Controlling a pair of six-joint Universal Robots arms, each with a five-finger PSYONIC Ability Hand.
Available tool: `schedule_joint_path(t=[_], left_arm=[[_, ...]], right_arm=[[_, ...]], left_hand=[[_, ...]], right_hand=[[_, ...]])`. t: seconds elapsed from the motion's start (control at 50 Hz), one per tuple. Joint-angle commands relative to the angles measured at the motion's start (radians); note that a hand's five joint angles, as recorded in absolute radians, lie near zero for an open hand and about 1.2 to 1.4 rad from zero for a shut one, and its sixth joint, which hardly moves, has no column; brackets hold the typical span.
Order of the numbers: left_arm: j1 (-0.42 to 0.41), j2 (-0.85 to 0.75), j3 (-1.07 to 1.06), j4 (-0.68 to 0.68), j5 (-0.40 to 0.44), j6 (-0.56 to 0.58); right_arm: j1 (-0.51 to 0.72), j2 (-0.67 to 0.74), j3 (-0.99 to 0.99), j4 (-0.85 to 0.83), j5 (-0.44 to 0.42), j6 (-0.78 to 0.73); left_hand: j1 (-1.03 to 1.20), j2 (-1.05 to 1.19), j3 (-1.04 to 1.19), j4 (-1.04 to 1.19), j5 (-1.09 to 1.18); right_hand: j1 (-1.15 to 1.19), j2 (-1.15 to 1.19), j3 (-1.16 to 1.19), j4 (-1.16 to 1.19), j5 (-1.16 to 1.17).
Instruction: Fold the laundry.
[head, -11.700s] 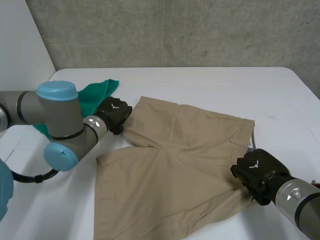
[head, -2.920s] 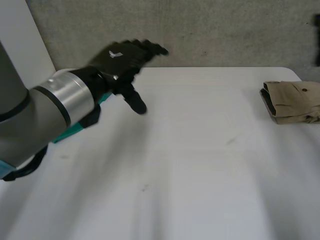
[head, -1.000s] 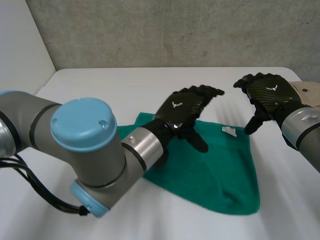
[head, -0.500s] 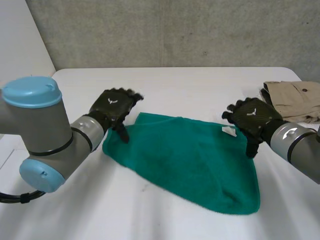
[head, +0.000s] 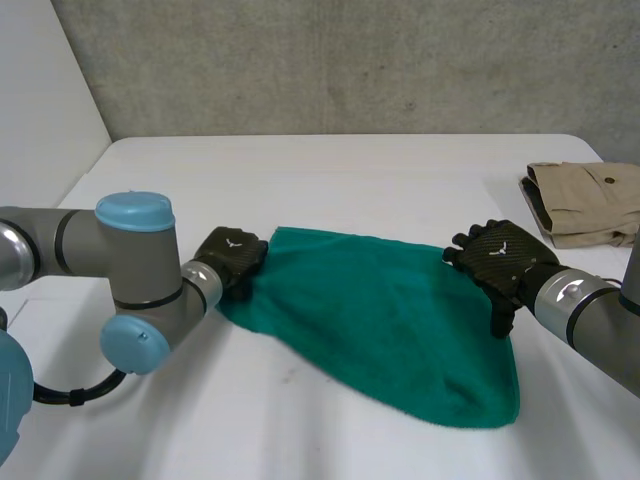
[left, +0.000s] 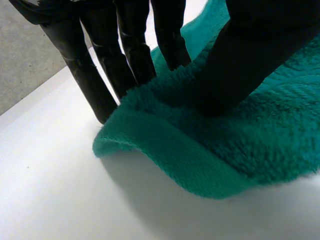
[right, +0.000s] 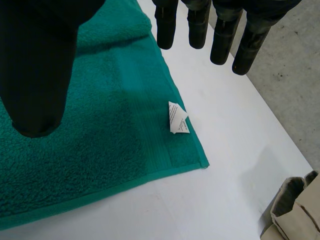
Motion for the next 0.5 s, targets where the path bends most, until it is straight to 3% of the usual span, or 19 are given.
schedule_joint_path(t=[0.02, 0.14, 0.28, 0.38, 0.5], left_arm=[[-0.017, 0.041, 0.014, -0.009, -0.018, -0.004], [-0.035, 0.217, 0.006, 0.0, -0.056, -0.015], [-0.081, 0.413, -0.03, 0.008, -0.05, -0.023], [-0.095, 0.525, -0.084, 0.028, -0.047, -0.021], [-0.121, 0.641, -0.152, 0.071, -0.044, -0.017]], right_arm=[[-0.004, 0.006, -0.015, -0.003, 0.002, 0.01], [-0.008, 0.005, -0.069, -0.003, 0.007, 0.078], [-0.001, 0.028, -0.211, 0.027, -0.002, 0.257], [0.003, 0.119, -0.363, 0.176, -0.032, 0.288], [0.005, 0.328, -0.656, 0.427, -0.153, 0.299]], left_hand=[[0.341, 0.361, 0.366, 0.362, 0.375], [0.341, 0.361, 0.366, 0.362, 0.375], [0.341, 0.361, 0.366, 0.362, 0.375], [0.341, 0.361, 0.366, 0.362, 0.375], [0.341, 0.361, 0.366, 0.362, 0.375]], right_hand=[[-0.029, -0.049, -0.042, -0.063, -0.068], [-0.029, -0.049, -0.042, -0.063, -0.068], [-0.029, -0.049, -0.042, -0.063, -0.068], [-0.029, -0.049, -0.042, -0.063, -0.068], [-0.029, -0.049, -0.042, -0.063, -0.068]])
